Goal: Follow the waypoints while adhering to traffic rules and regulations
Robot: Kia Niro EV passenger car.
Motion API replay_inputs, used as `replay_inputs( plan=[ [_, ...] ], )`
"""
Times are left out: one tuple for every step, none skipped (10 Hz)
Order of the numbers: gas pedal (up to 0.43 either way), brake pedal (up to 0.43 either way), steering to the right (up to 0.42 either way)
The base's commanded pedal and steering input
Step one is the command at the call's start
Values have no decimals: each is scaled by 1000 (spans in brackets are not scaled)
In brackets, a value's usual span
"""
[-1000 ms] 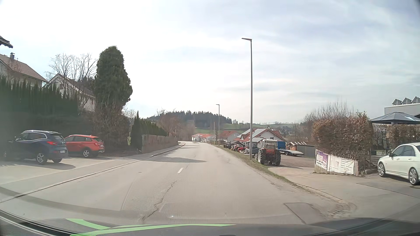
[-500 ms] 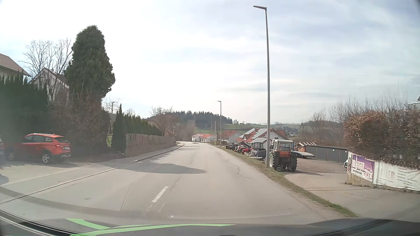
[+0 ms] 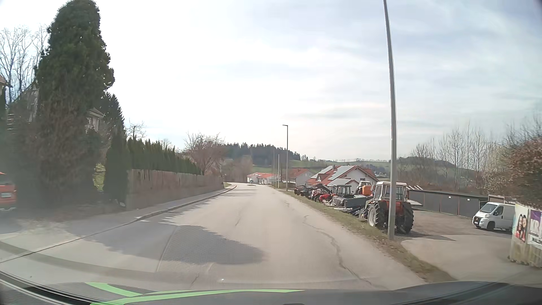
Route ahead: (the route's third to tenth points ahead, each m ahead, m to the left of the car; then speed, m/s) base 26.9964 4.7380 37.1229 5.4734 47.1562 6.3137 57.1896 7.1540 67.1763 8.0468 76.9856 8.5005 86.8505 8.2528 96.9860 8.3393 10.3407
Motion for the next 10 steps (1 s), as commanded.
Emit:
replay_inputs(
  plan=[
    [0, 0, 1],
    [0, 0, 2],
    [0, 0, 2],
    [0, 0, 3],
    [0, 0, 3],
    [0, 0, 2],
    [0, 0, 2],
    [0, 0, 1],
    [0, 0, 0],
    [0, 0, -1]
  ],
)
